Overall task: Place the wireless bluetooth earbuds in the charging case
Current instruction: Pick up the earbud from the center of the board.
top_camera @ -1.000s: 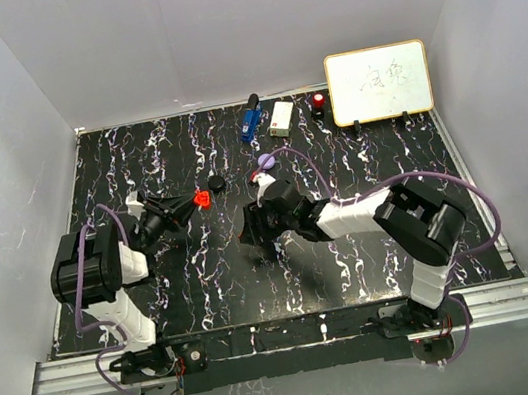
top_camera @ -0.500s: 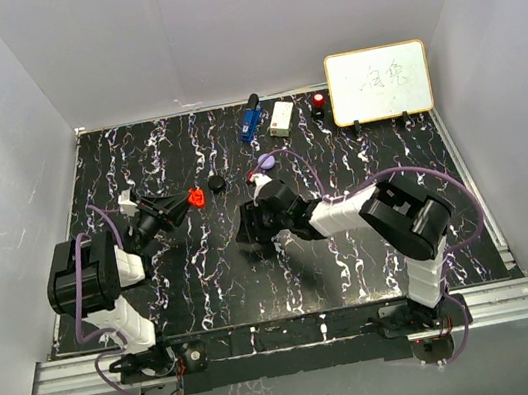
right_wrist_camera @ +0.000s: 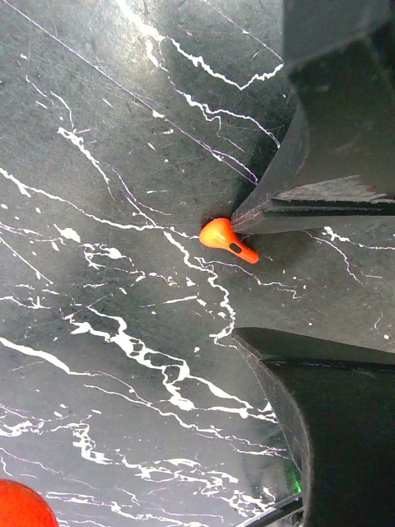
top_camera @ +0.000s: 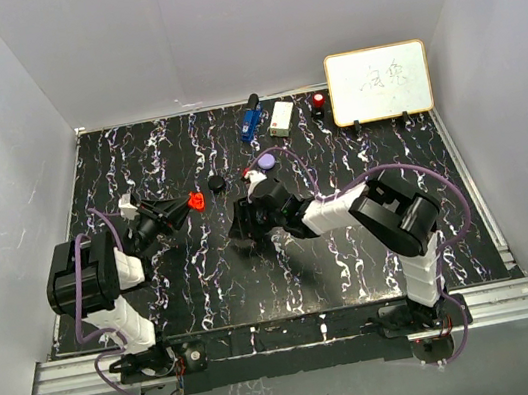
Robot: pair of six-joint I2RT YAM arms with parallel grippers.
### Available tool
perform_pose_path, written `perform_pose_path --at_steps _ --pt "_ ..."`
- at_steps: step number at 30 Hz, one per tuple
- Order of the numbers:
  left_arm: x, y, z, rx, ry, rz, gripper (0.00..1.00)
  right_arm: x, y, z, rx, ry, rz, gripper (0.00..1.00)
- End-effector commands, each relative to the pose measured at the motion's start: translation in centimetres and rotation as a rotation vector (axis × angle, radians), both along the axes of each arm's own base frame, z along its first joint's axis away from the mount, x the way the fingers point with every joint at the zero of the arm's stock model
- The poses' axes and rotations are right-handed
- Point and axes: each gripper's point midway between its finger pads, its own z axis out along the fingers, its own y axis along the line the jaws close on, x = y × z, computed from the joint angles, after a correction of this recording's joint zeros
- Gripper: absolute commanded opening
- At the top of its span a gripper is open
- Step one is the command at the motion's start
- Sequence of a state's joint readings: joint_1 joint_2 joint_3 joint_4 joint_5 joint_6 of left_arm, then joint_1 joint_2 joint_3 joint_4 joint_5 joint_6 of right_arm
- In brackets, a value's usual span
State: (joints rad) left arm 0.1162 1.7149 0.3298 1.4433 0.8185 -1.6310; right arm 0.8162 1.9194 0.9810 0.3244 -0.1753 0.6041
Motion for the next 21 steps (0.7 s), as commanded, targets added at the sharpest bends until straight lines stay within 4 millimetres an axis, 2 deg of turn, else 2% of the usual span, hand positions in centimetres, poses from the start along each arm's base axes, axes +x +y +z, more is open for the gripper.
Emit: perform_pose_path --at_steps 1,11,16,21 --pt "-0.6 0.1 3.8 0.023 -0.218 -0.011 0.00 0.8 -0.4 -1.3 -0.050 -0.005 -0.038 0.48" --pt "-0.7 0.2 3.9 0.022 -0.220 -0.009 0.00 2.1 -1.2 -1.6 -0.165 -0.032 -0.055 0.48" --pt "-0.7 0.3 4.0 0.025 -0.225 -0.010 0.00 2.3 -2.1 -2.1 -0.277 -0.059 -0.014 0.48" --pt "-0.8 0.3 3.9 0.028 -0.222 -0.008 0.00 2.1 -2.3 -2.7 -0.362 -0.087 0.070 0.47"
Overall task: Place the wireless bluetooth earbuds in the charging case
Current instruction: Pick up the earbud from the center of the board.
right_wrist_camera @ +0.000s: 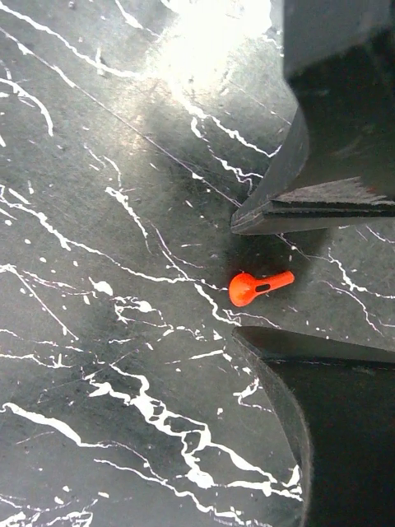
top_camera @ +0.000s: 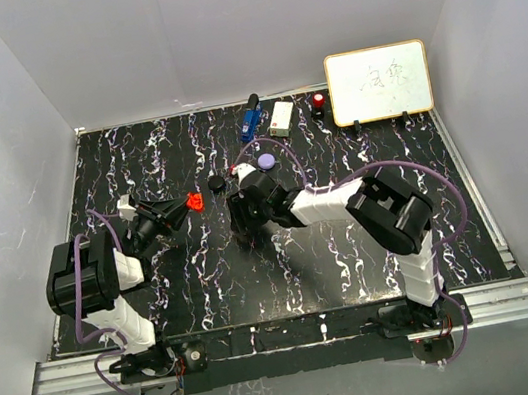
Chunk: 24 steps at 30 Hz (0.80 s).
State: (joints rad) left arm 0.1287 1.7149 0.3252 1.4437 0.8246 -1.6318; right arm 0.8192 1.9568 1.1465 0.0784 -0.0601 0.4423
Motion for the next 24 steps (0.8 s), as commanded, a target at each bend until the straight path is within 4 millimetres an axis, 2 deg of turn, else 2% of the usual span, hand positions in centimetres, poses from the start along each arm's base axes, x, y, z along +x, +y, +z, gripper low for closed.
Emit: perform_pose_path --at_steps 1,11,24 --pt "-0.7 0.0 4.0 0.029 -0.223 -0.014 0.00 -0.5 -1.2 -2.4 -0.168 -0.007 0.076 0.47" --pt "-0.8 0.5 4.1 0.035 -0.219 -0.003 0.00 -1.7 -0.5 -3.6 -0.257 -0.008 0.145 0.40" --pt "-0.9 1.0 3.7 0.036 -0.205 0.006 0.00 -3.0 -0.6 -4.8 -0.370 -0.017 0.149 0.38"
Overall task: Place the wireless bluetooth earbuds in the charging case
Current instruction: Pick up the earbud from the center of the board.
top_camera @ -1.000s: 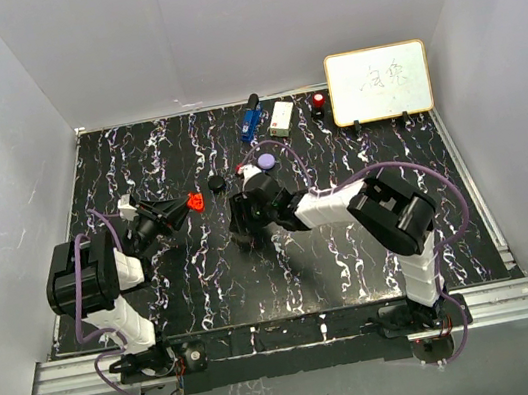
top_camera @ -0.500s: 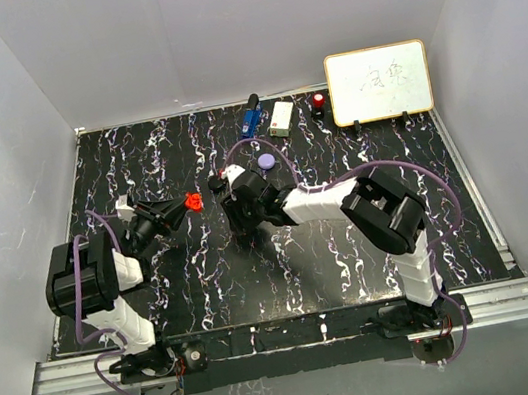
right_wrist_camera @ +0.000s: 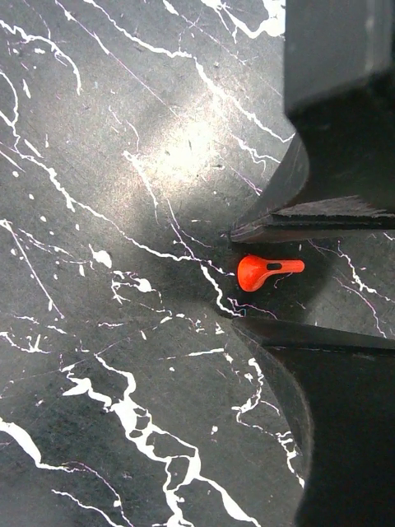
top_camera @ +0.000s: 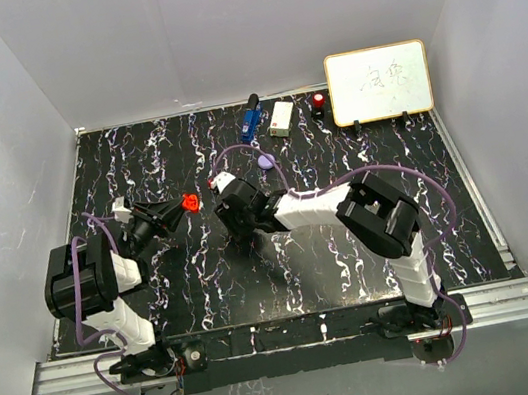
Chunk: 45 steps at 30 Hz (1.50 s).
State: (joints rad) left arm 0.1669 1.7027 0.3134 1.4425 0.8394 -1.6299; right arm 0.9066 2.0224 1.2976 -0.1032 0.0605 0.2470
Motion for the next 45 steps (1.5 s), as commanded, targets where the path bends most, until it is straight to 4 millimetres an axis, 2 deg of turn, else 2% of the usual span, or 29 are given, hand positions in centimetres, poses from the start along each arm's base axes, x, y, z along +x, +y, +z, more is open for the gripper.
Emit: perform_pose_path --at_steps 1,17,31,33,35,37,40,43,45 --pt "-0.7 0.0 3.7 0.038 -0.204 -0.015 0.00 -2.3 -2.2 -4.2 -0.166 0.081 -0.002 0.37" --pt "-0.6 0.2 3.2 0.035 -0.193 -0.012 0.00 -2.4 -3.3 -5.6 -0.259 0.069 -0.028 0.27" --pt "-0.7 0.1 3.1 0.036 -0.189 -0.014 0.00 -3.2 -3.9 -6.1 -0.298 0.086 -0.019 0.28" --pt "-0.7 0.1 3.1 0.038 -0.188 -0.014 0.00 -3.3 -3.9 -6.2 -0.300 0.088 -0.020 0.25" --pt "-0.7 0.1 3.0 0.038 -0.186 -0.013 0.00 -3.3 -3.9 -6.3 -0.302 0.088 -0.022 0.16" --pt "-0.6 0.1 3.0 0.039 -0.186 -0.014 0.00 -3.2 -3.9 -6.0 -0.297 0.077 -0.028 0.09" --pt "-0.6 0.0 3.0 0.041 -0.184 -0.022 0.00 -2.5 -3.5 -5.0 -0.271 0.045 -0.041 0.04" --pt "-0.6 0.0 2.9 0.044 -0.180 -0.033 0.00 -1.2 -2.3 -2.4 -0.179 0.004 -0.043 0.02" --pt "-0.6 -0.2 3.0 0.046 -0.178 -0.045 0.00 0.2 -1.6 0.0 -0.050 -0.004 -0.047 0.00"
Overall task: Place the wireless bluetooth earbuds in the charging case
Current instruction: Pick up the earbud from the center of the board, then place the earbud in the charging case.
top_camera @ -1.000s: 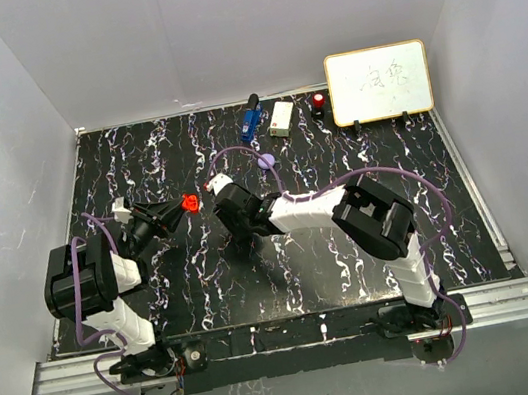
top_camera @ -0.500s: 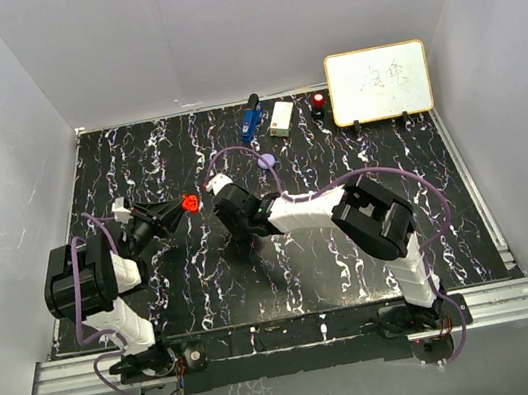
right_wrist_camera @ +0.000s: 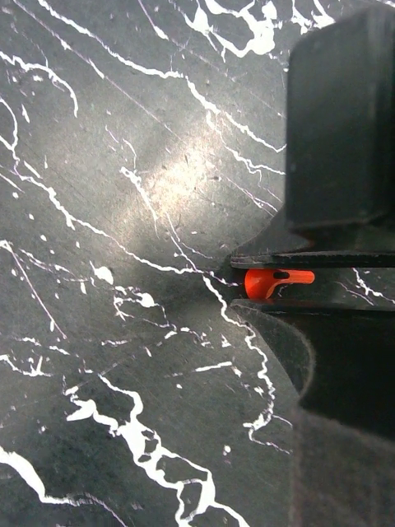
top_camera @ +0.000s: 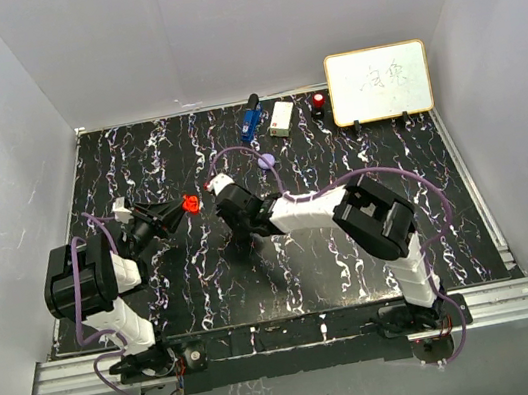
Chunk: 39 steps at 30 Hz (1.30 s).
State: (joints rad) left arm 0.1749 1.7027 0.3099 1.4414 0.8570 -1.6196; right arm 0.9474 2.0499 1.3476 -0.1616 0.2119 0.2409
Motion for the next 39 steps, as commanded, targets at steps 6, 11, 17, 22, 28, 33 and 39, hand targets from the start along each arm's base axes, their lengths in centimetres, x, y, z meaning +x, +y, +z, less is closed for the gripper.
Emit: perform_pose_path --at_steps 6,11,17,22,28,33,39 --pt "-0.4 -1.3 3.6 0.073 -0.183 -0.069 0.00 4.0 -2.4 7.9 0.453 -0.026 0.040 0.00" --pt "0.0 -4.4 3.4 0.112 -0.179 -0.139 0.00 5.3 -3.4 12.9 0.565 -0.213 0.068 0.00" --pt "0.1 -7.7 3.5 0.052 -0.186 -0.210 0.00 4.0 -6.1 19.6 0.836 -0.461 0.133 0.00" --pt "0.2 -8.4 3.5 0.003 -0.181 -0.226 0.00 2.8 -7.6 21.7 0.931 -0.614 0.215 0.00" --pt "0.4 -10.1 3.8 -0.007 -0.181 -0.256 0.00 0.6 -8.0 23.2 1.008 -0.770 0.333 0.00" --pt "0.7 -11.5 4.2 -0.024 -0.180 -0.280 0.00 -0.6 -7.8 22.8 1.039 -0.838 0.410 0.00" --pt "0.9 -12.8 4.4 -0.052 -0.167 -0.302 0.00 -1.0 -7.3 22.8 1.044 -0.864 0.466 0.00"
